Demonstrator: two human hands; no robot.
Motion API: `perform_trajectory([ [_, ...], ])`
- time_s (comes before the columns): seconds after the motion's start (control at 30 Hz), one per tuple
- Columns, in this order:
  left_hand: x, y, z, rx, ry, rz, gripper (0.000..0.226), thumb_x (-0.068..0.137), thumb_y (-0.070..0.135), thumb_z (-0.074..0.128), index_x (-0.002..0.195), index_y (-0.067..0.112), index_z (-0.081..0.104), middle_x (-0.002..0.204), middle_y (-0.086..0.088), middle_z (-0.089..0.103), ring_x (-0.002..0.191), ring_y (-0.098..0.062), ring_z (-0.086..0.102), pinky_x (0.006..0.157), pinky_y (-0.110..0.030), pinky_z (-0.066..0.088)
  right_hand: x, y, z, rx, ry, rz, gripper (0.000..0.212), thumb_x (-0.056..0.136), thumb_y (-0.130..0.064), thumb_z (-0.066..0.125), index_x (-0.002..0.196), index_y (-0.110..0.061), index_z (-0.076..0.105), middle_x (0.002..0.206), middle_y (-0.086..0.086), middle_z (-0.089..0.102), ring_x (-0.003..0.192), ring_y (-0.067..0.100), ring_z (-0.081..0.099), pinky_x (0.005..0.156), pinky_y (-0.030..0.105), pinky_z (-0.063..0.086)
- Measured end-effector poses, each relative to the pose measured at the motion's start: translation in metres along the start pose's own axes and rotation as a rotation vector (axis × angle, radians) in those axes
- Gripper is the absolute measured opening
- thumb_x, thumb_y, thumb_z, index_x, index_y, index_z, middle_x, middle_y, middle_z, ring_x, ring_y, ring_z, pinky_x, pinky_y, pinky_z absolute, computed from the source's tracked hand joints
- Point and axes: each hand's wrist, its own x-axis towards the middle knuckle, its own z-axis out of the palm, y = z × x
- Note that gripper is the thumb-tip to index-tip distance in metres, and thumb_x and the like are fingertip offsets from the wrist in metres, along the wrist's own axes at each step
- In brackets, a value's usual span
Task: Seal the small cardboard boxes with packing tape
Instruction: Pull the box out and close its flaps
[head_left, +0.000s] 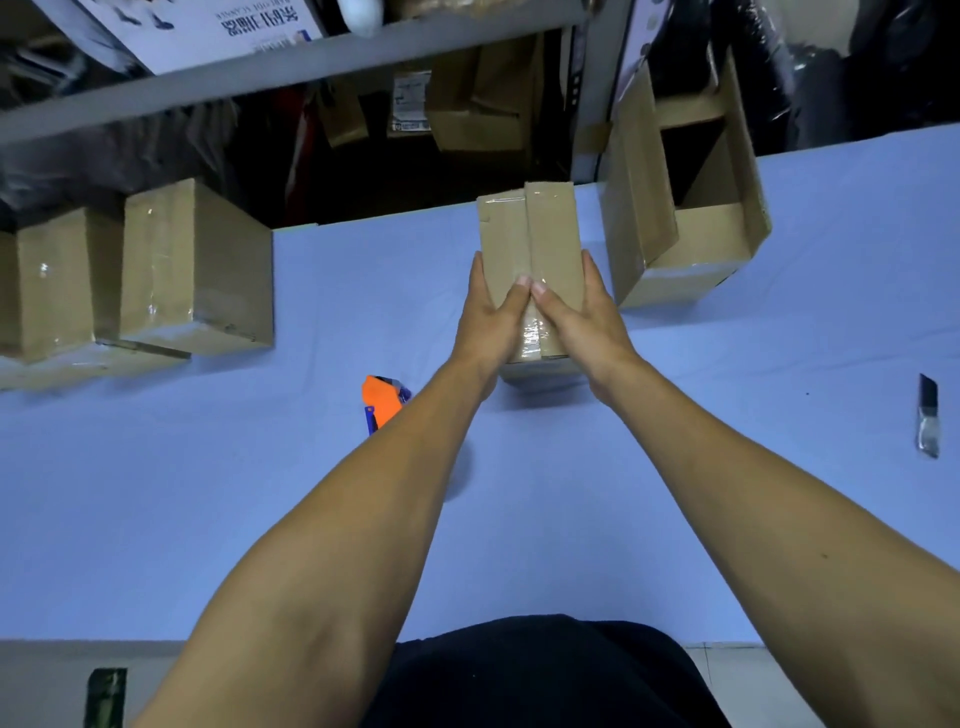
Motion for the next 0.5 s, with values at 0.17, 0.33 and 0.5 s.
perform_trajectory([
  [0.17, -0.014, 0.005, -0.011, -0.001, 0.035, 0.042, 0.054, 0.098, 0.034, 0.053, 0.148, 0.037, 0.034, 0.132, 0.009, 0.062, 0.115, -0.013, 0.063, 0.101, -0.043, 0.052, -0.012, -0.008, 0.005, -0.037, 0.006, -0.094, 0.089, 0.080, -0.061, 0.064, 0.155, -0.039, 0.021, 0.140, -0.014, 0.055, 0.125, 0.008, 0.055, 0.108, 0.037, 0.045],
  [0.33, -0.036, 0.025, -0.041, -0.075, 0.069, 0.177, 0.036, 0.100, 0.021, 0.054, 0.132, 0.035, 0.047, 0.116, 0.016, 0.066, 0.102, -0.002, 0.066, 0.089, -0.026, 0.055, -0.036, -0.034, 0.026, -0.056, 0.024, -0.205, 0.086, 0.072, -0.067, 0.063, 0.149, -0.040, 0.033, 0.131, -0.016, 0.062, 0.118, 0.008, 0.061, 0.103, 0.039, 0.050],
  [0.5, -0.064, 0.022, -0.090, -0.091, 0.114, 0.253, 0.039, 0.097, 0.021, 0.057, 0.134, 0.029, 0.050, 0.117, 0.011, 0.068, 0.105, -0.006, 0.067, 0.096, -0.035, 0.054, -0.076, -0.049, 0.069, -0.068, 0.043, -0.334, 0.059, 0.086, -0.044, 0.065, 0.141, -0.036, 0.045, 0.121, -0.016, 0.066, 0.109, 0.004, 0.063, 0.100, 0.037, 0.051],
])
